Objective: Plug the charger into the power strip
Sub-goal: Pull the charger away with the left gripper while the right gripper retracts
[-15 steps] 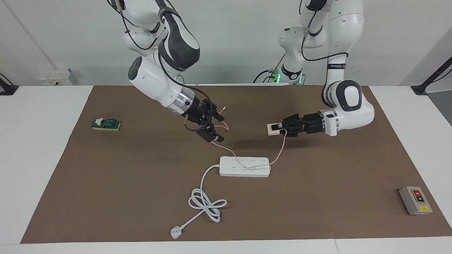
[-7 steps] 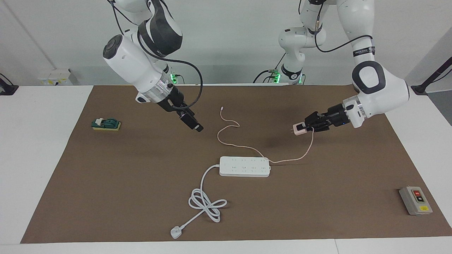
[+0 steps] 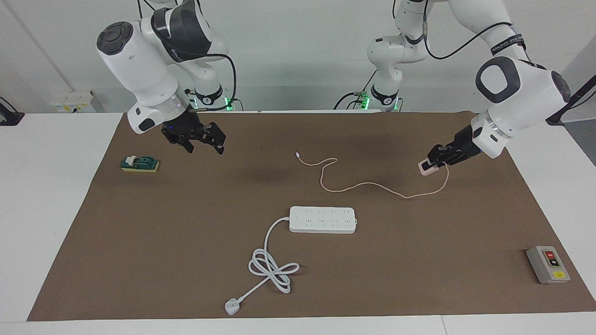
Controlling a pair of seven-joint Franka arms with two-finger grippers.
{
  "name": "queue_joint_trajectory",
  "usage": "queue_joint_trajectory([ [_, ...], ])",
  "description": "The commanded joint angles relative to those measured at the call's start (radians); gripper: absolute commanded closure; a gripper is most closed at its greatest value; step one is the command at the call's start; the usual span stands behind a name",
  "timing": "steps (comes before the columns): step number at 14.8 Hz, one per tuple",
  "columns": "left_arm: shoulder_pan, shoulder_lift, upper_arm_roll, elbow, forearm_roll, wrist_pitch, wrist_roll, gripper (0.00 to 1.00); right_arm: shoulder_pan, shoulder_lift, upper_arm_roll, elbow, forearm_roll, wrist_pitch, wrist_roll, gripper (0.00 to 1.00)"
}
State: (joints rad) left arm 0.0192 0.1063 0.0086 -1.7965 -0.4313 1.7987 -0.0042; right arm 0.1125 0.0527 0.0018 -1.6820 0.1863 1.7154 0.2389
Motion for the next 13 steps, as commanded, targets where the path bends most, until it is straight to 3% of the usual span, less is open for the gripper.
queue_joint_trajectory([
  [1,-0.013,-0.011,-0.007,0.032,0.104,-0.005,-0.179,1.0,-0.04,-0.049,0.01,-0.008,-0.074,-0.061,-0.145,0.0],
  [7,-0.111,-0.016,-0.013,0.068,0.181,-0.056,-0.652,1.0,-0.105,-0.102,0.012,-0.007,-0.136,-0.12,-0.286,0.0],
  [11,-0.177,-0.013,-0.012,0.039,0.244,0.085,-0.776,1.0,-0.139,-0.077,0.02,0.084,-0.177,-0.157,-0.314,0.0],
  [13,-0.194,0.0,-0.012,0.025,0.284,0.162,-0.978,1.0,-0.143,-0.068,0.02,0.11,-0.186,-0.175,-0.339,0.0],
])
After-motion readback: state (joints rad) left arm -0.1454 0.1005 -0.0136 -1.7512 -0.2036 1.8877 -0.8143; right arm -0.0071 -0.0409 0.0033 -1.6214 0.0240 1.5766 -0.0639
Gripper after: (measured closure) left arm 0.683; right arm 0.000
